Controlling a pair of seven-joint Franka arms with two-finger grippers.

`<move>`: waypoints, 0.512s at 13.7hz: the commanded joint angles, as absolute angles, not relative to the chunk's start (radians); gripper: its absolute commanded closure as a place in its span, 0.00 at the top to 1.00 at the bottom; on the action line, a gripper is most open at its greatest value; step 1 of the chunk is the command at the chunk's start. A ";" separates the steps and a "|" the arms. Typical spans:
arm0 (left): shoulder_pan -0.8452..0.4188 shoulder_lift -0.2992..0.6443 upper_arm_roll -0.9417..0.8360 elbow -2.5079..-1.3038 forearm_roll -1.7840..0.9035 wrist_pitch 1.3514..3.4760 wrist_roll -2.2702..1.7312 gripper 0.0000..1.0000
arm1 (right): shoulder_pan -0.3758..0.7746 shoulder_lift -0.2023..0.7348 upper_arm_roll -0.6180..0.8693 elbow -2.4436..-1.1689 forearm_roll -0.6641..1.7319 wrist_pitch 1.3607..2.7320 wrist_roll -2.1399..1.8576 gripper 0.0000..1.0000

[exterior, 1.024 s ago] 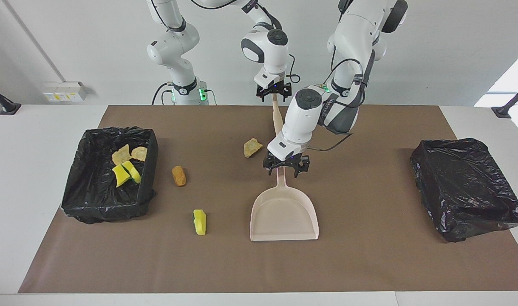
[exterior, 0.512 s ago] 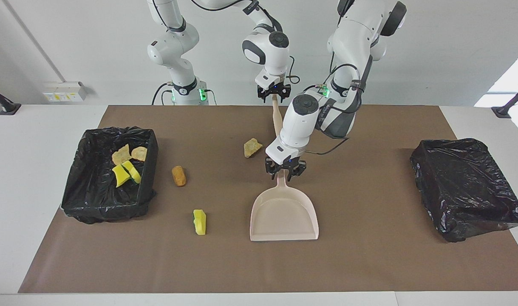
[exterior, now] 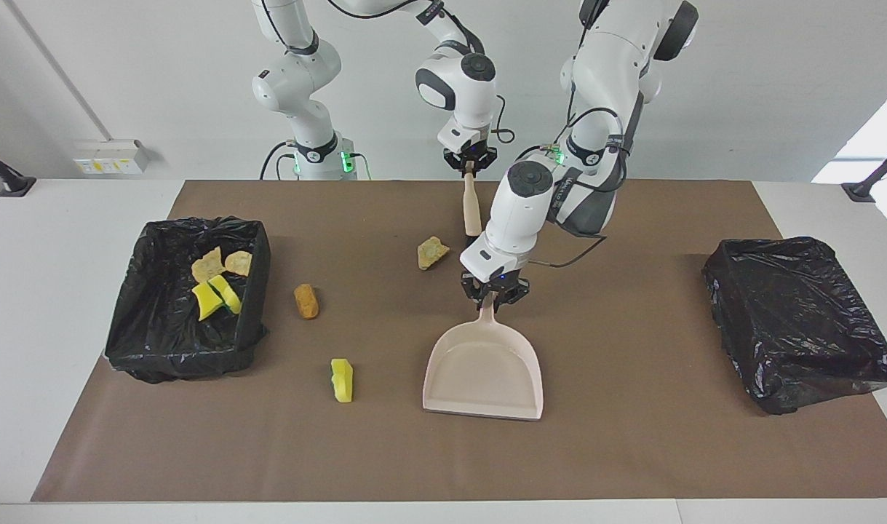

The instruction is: Sweep and dump trash in bin

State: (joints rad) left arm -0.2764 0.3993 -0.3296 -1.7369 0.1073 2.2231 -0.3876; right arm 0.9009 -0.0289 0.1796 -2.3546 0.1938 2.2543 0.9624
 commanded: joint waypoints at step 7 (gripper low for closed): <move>-0.170 0.249 -0.289 -1.736 0.124 1.916 0.275 0.00 | 0.708 -0.188 0.169 -2.324 0.218 1.990 0.775 0.00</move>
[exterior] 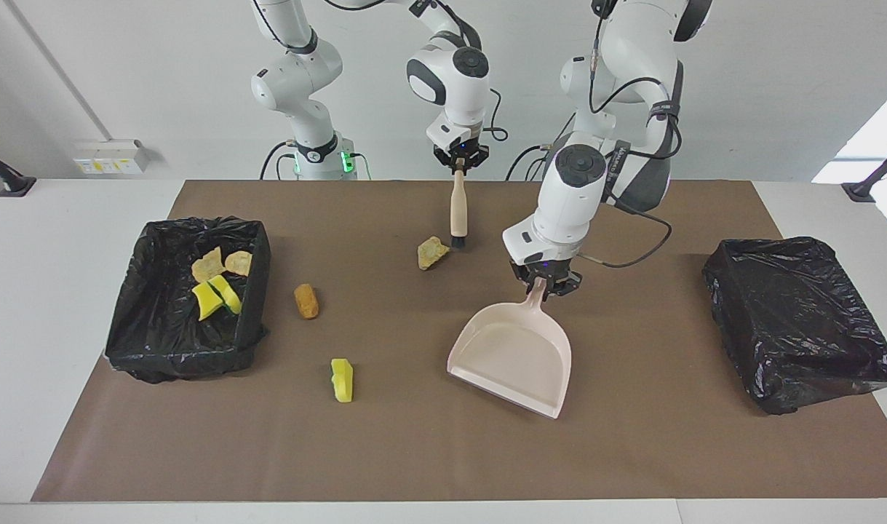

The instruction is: Sweep and dump trash in bin

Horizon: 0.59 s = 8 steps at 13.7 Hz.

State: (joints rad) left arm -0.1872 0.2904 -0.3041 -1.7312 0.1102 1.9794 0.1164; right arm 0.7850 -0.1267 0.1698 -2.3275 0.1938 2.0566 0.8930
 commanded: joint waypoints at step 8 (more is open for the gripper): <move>-0.158 0.227 -0.250 -1.750 0.169 1.823 0.813 0.00 | 0.338 -0.052 0.169 -2.097 -0.055 1.855 0.459 0.00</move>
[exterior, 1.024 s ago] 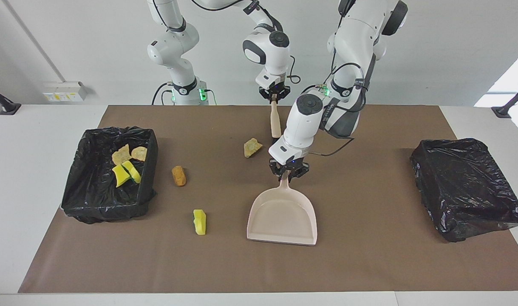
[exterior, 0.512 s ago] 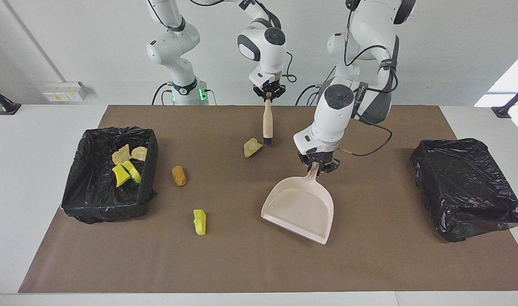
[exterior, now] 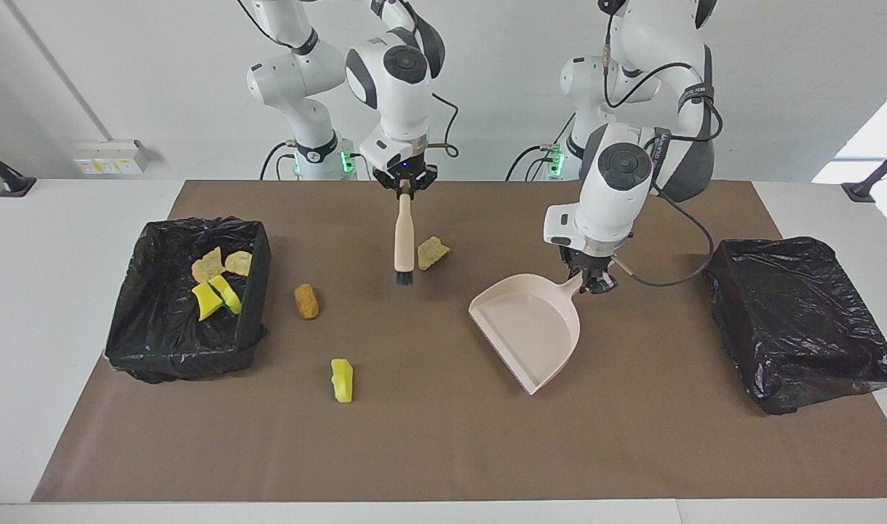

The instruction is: Sweep and dump trash in bin

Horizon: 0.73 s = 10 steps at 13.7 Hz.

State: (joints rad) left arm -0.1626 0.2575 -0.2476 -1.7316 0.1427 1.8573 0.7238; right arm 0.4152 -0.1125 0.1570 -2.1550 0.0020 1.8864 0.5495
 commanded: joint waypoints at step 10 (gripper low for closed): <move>-0.213 0.141 -0.262 -1.914 0.190 1.733 0.882 0.00 | 0.018 -0.067 0.170 -2.256 -0.308 1.916 0.167 0.00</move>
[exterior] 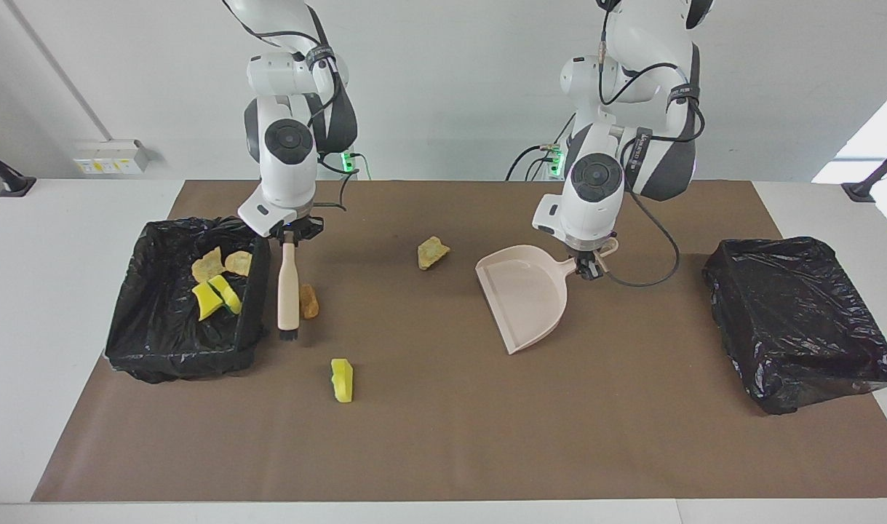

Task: Sweep and dump trash in bin
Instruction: 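Sweep the crumbs toward the dustpan with the brush in the right gripper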

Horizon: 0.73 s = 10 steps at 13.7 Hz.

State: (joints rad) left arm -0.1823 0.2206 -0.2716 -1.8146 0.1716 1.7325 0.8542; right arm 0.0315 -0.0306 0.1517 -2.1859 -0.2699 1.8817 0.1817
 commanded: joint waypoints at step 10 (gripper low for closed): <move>-0.270 -0.018 -0.287 -2.166 0.250 1.845 0.671 0.00 | 0.156 -0.041 0.176 -2.293 -0.017 2.023 0.183 0.00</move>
